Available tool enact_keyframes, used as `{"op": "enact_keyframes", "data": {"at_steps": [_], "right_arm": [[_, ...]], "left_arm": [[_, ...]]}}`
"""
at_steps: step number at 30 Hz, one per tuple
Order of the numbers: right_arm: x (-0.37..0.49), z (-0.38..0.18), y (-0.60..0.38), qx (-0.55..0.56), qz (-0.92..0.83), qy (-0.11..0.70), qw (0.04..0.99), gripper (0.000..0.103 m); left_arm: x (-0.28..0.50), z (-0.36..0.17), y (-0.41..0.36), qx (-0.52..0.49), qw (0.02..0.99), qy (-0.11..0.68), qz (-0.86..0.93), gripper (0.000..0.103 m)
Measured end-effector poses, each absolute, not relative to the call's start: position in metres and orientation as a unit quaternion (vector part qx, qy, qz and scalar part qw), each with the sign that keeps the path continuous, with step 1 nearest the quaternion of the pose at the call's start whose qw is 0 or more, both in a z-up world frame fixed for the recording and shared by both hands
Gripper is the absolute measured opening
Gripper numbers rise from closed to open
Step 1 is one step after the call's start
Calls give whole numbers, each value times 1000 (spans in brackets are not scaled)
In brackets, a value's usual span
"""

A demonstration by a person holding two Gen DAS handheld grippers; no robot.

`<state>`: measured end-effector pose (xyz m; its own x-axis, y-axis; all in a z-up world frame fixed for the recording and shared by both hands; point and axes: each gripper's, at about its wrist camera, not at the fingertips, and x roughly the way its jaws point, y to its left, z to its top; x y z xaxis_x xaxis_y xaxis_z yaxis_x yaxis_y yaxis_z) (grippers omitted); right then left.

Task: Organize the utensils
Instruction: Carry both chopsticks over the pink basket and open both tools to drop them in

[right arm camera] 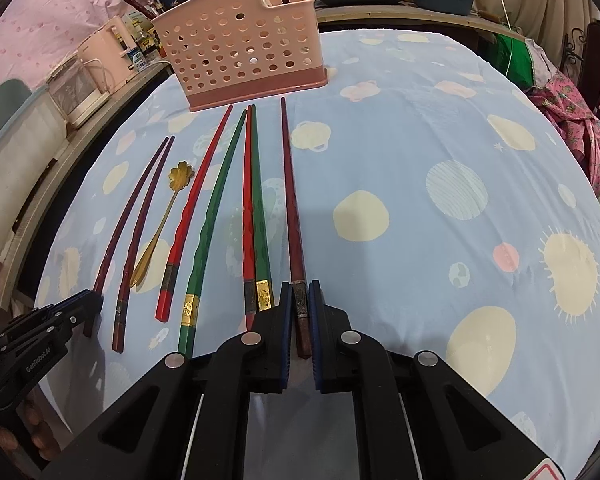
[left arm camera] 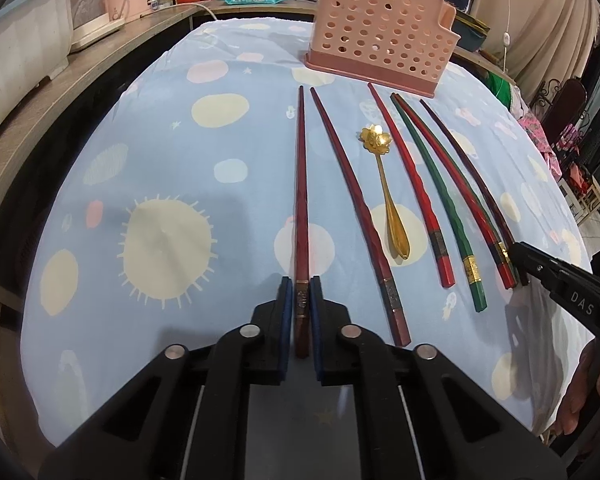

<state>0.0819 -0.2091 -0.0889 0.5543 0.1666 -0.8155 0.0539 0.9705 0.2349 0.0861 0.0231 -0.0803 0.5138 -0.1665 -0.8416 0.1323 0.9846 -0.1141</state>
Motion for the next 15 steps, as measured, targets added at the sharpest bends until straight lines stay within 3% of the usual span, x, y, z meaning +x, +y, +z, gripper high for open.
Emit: {"op": "enact_keyframes", "data": {"at_steps": [15], "right_arm": [[65,-55,-218,135,39,440,887,7]], "left_arm": [[76,-54,33,-50,877,469,-92,7]]}}
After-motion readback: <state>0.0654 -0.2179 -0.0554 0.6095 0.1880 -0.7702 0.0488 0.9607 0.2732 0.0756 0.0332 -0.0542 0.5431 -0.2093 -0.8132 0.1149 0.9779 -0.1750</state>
